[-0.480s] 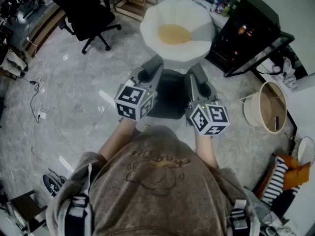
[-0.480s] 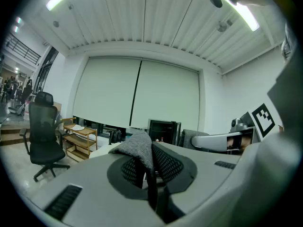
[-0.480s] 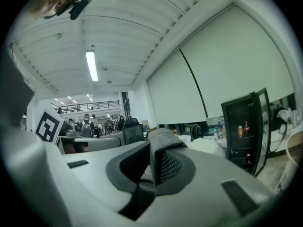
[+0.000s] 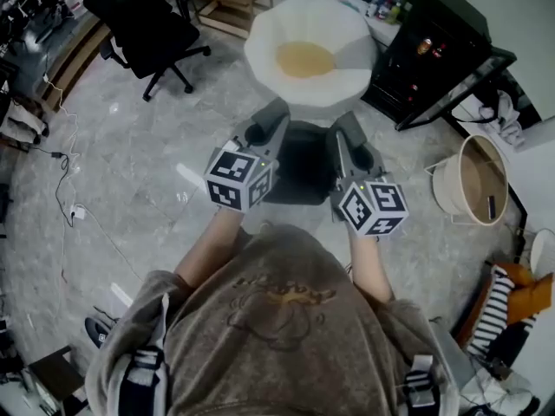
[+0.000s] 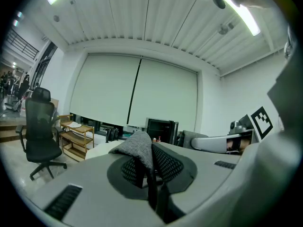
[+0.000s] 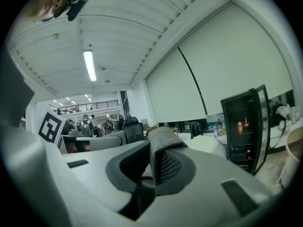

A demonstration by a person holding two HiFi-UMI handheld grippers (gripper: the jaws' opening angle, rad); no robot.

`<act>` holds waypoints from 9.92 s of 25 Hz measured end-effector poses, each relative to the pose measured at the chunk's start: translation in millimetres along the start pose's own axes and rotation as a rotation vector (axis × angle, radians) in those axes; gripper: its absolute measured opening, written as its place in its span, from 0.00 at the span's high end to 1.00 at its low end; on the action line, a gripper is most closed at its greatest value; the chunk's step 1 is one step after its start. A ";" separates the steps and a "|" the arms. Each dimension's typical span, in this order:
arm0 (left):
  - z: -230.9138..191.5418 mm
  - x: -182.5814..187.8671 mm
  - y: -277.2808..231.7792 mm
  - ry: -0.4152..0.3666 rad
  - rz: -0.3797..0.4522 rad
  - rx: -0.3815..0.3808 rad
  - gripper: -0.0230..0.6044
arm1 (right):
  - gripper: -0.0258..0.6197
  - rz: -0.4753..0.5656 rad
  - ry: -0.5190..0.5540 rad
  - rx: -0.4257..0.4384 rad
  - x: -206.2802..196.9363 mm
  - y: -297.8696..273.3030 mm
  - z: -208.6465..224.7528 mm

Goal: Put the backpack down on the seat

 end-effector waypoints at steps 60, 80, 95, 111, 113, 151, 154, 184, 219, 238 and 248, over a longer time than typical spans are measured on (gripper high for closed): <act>-156.1 54.7 -293.5 0.056 -0.031 -0.028 0.92 | 0.92 -0.028 -0.054 0.080 91.5 -272.1 183.3; -208.9 72.6 -406.9 0.063 -0.036 -0.014 0.91 | 0.92 -0.055 -0.071 0.107 121.7 -371.3 256.6; -278.0 80.0 -504.8 0.068 -0.074 -0.090 0.91 | 0.92 -0.049 -0.108 0.054 139.3 -466.2 305.9; -367.8 96.4 -621.5 0.059 -0.114 -0.196 0.92 | 0.92 -0.026 -0.149 -0.019 160.6 -585.4 360.7; -375.3 95.9 -635.3 0.058 -0.120 -0.204 0.91 | 0.92 -0.026 -0.152 -0.027 161.1 -596.3 368.6; -460.8 13.6 -857.0 0.087 -0.219 -0.205 0.91 | 0.92 -0.098 -0.165 -0.052 110.6 -766.3 540.1; -466.9 2.8 -871.8 0.084 -0.225 -0.206 0.91 | 0.92 -0.101 -0.170 -0.058 102.0 -779.9 551.5; -464.0 -95.9 -913.2 0.074 -0.237 -0.231 0.91 | 0.91 -0.100 -0.222 -0.122 8.6 -808.0 598.7; -480.3 -200.2 -940.9 0.103 -0.301 -0.076 0.46 | 0.51 -0.157 -0.186 -0.217 -78.4 -845.6 639.6; -458.0 -159.7 -893.2 0.151 -0.289 -0.046 0.85 | 0.76 -0.171 -0.259 -0.174 -53.0 -799.7 597.2; -421.5 -71.9 -832.7 0.213 -0.326 -0.105 0.97 | 0.96 -0.166 -0.372 -0.057 28.1 -757.8 535.6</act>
Point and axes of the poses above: the fingertips, and each gripper's own axes: y backward along the fingers, z to its right, x out of its top, the point moved 6 cm from there along y, backward along the fingers, and after that the axes turned 4 degrees about -y, right-handed, at the moved point
